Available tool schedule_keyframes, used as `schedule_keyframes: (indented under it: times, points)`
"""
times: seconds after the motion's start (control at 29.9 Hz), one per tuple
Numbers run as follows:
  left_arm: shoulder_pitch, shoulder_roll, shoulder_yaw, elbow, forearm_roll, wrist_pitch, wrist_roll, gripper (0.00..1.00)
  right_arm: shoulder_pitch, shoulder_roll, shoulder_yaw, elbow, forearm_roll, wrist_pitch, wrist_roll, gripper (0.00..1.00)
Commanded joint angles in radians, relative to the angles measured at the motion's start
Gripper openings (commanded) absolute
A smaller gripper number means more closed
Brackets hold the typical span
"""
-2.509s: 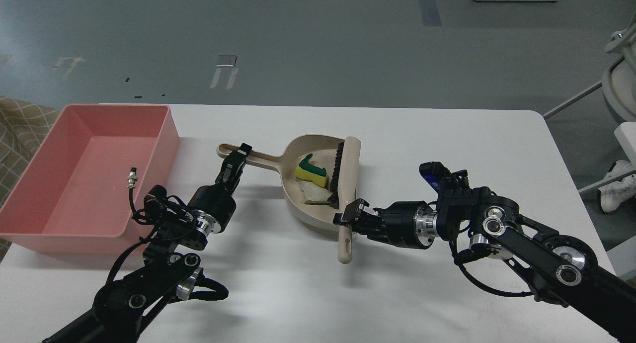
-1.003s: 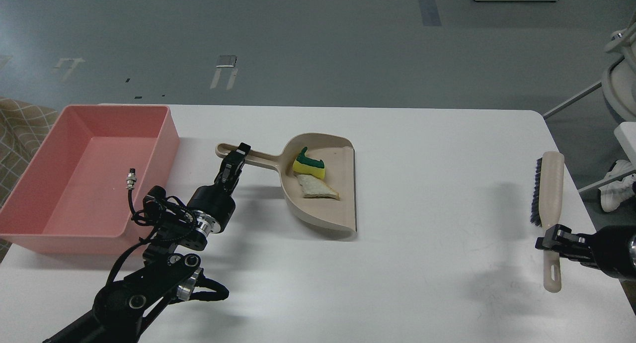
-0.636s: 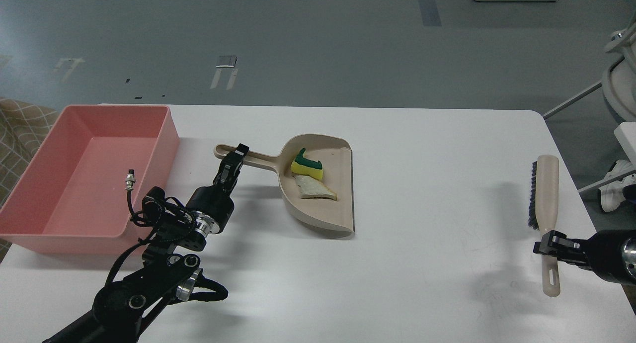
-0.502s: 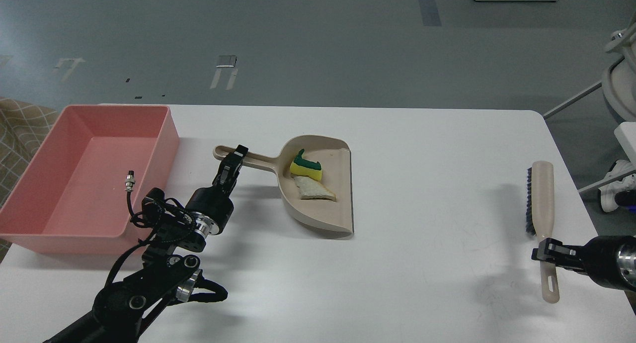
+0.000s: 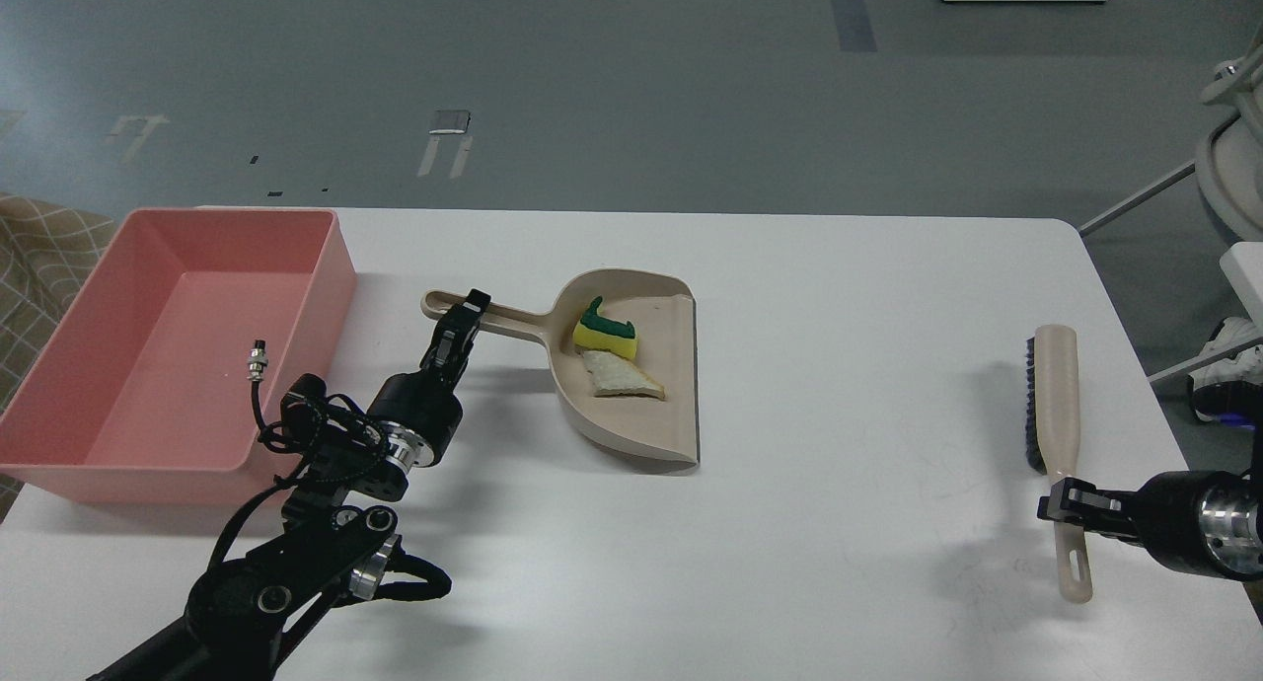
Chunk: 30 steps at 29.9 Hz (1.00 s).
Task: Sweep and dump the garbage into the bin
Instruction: 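Move the brush back and release it on the table with the right gripper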
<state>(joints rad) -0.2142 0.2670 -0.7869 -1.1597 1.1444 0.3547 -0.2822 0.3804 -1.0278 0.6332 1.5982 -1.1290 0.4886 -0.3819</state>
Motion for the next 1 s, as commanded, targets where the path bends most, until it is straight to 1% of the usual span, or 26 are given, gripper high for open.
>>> schedule_keyframes:
  times: [0.0,0.03,0.07,0.1,0.17,0.2,0.23,0.27,0.43,0.7,0.9,0.97]
  points:
    - [0.001,-0.002,0.0,0.0,0.001,0.006,0.001,0.18,0.003,0.006,0.006,0.002,0.002,0.0,0.0,0.33]
    - [-0.001,-0.002,0.0,0.0,0.001,0.006,0.001,0.18,0.005,0.008,0.008,0.002,0.002,0.0,0.0,0.37]
    - [-0.001,-0.002,0.0,0.0,0.001,0.006,0.001,0.18,0.011,0.012,0.009,0.002,0.003,0.0,0.001,0.43]
    - [-0.002,-0.002,0.0,0.0,0.001,0.006,0.001,0.18,0.011,0.012,0.013,0.002,0.003,0.0,0.001,0.52]
    - [-0.002,0.0,0.0,0.0,0.001,0.006,0.001,0.18,0.011,0.014,0.022,0.002,0.003,0.0,0.003,0.6]
    - [-0.002,0.001,0.0,0.0,0.001,0.006,0.0,0.18,0.008,0.012,0.028,0.006,0.005,0.0,0.003,0.72]
    - [-0.002,0.001,0.0,0.0,0.001,0.006,0.001,0.18,0.006,0.011,0.028,0.008,0.005,0.0,0.003,0.8]
    - [-0.002,0.001,0.0,-0.002,0.001,0.006,0.001,0.18,0.005,0.009,0.028,0.009,0.005,0.0,0.003,0.96]
    - [-0.001,0.001,0.0,-0.002,0.001,0.007,0.001,0.18,0.008,-0.001,0.049,0.034,0.012,0.0,0.005,0.98]
    - [-0.001,0.009,0.0,-0.005,0.001,0.007,0.001,0.18,0.006,-0.092,0.15,0.04,0.015,0.0,0.031,0.99]
    - [-0.002,0.012,0.0,-0.005,0.001,0.007,0.001,0.18,0.003,-0.074,0.357,0.008,0.017,0.0,0.032,1.0]
    - [-0.002,0.012,0.0,-0.003,0.001,0.007,0.001,0.18,0.003,-0.034,0.449,0.006,0.018,0.0,0.032,1.0]
